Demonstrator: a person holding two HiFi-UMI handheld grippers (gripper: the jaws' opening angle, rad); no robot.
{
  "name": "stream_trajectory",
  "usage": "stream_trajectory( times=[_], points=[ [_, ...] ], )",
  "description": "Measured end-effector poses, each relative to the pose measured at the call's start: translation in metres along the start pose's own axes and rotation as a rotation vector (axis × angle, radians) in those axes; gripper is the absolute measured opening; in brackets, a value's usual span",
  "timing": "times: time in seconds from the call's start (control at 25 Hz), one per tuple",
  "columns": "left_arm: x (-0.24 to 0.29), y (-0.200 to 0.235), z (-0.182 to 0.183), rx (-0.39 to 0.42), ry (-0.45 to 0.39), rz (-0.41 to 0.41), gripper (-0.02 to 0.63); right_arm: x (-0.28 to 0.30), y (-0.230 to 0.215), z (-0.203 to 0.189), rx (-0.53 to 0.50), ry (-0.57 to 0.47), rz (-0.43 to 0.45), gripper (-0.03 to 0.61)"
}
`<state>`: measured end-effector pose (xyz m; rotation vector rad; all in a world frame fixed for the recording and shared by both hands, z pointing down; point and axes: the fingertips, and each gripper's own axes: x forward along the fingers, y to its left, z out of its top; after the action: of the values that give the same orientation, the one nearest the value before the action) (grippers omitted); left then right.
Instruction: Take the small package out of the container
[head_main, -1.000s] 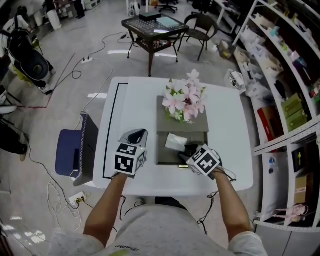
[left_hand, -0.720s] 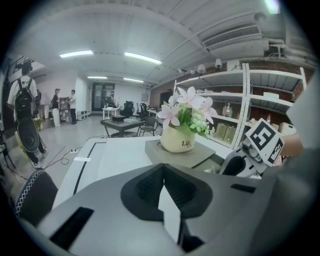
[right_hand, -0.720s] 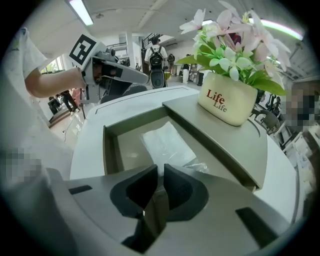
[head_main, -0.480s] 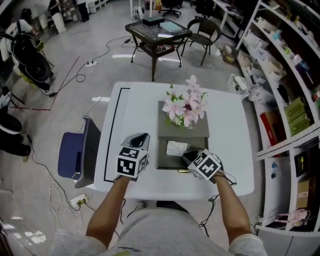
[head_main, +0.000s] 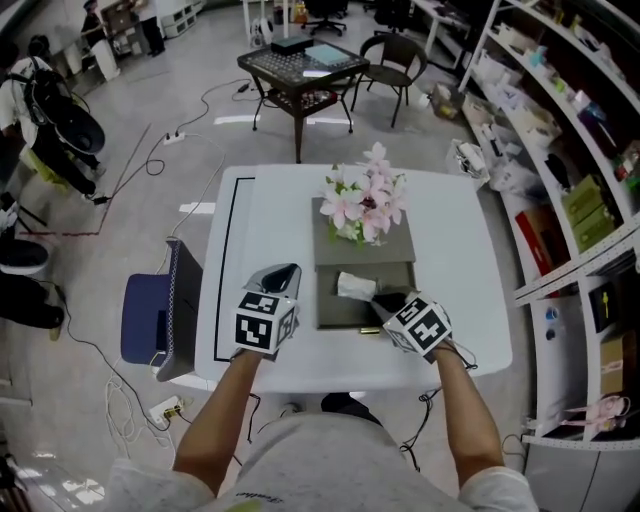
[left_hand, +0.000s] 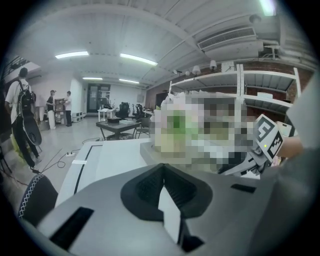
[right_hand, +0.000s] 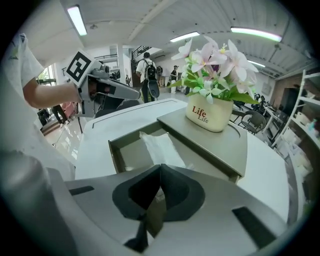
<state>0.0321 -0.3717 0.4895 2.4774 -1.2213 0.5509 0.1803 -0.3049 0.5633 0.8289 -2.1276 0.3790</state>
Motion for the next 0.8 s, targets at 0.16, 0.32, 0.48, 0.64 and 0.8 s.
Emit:
stream_trajectory(
  times=[0.16, 0.32, 0.48, 0.64, 0.8],
  points=[
    [-0.009, -0.004, 0.002, 0.022, -0.006, -0.022, 0.006, -0.013, 0.004, 0.006, 0.048, -0.049, -0.044, 0.006],
    [-0.02, -0.009, 0.003, 0.042, -0.017, -0.048, 0.006, -0.027, 0.01, 0.012, 0.081, -0.09, -0.1, 0.006],
    [-0.03, -0.013, 0.003, 0.059, -0.028, -0.073, 0.006, -0.044, 0.015, 0.02, 0.134, -0.15, -0.173, 0.006],
    [-0.041, -0.019, 0.005, 0.07, -0.044, -0.097, 0.006, -0.065, 0.016, 0.028, 0.182, -0.215, -0.238, 0.006],
    [-0.053, -0.022, 0.004, 0.086, -0.053, -0.115, 0.006, -0.086, 0.022, 0.035, 0.241, -0.284, -0.295, 0.006]
  ],
)
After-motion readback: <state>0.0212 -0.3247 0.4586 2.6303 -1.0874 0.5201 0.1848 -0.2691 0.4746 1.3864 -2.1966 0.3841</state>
